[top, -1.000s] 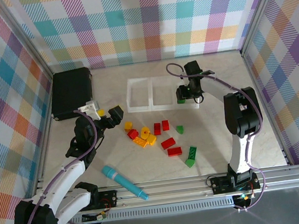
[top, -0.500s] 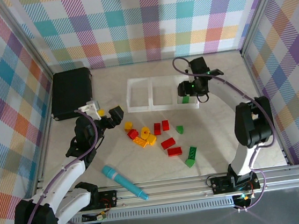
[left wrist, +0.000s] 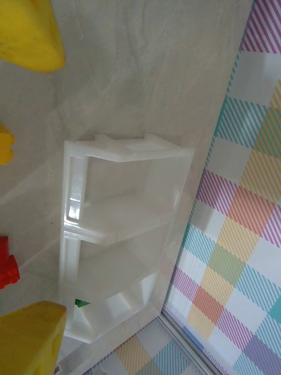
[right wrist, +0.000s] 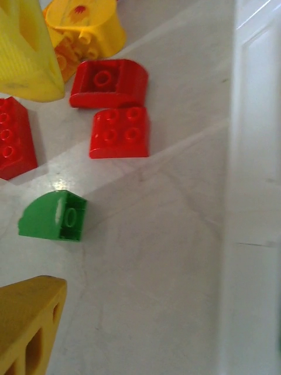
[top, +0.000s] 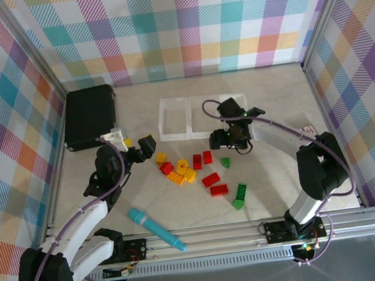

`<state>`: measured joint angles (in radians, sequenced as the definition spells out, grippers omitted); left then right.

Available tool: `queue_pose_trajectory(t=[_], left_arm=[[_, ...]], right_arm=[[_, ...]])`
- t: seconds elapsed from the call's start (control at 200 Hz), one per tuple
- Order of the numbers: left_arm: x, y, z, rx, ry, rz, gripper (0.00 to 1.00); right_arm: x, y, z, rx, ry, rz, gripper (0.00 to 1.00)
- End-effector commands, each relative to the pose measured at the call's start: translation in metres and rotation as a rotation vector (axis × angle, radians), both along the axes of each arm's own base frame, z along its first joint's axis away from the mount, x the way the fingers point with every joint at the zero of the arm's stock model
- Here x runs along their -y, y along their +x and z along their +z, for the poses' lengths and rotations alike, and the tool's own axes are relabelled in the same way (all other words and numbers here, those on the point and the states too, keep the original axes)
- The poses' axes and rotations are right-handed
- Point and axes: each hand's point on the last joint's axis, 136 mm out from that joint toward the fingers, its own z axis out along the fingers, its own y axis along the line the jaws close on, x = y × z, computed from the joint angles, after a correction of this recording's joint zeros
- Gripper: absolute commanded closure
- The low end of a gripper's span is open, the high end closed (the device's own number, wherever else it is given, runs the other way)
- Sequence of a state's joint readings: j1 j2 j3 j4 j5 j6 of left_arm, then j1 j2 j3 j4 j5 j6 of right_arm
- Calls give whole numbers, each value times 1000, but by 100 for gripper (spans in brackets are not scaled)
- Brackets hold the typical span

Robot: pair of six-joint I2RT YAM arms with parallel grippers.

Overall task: Sort the legos into containers by color
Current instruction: Pick up the lego from the center of the table.

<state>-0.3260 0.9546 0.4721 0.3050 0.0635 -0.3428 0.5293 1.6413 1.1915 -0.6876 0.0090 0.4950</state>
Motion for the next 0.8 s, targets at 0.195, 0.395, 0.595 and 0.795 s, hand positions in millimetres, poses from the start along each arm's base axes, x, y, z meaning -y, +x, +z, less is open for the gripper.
queue_pose_trajectory(t=[0.195,0.395,0.595,0.795], left_arm=[[3,-8,-6,13,24,-31,0],[2,-7,-7,4,33,-28,0],[4,-3,-9,-1,30,-31,0],[7,-1,-11,-11,28,-43,0]], right_arm=[[10,-25,-36,-98,-147,-44,22],[12,-29,-52,-138,-179,-32,28],[9,-30,-64,-157,-182,-19,32],[6,-28,-69,-162,-187,-4,42]])
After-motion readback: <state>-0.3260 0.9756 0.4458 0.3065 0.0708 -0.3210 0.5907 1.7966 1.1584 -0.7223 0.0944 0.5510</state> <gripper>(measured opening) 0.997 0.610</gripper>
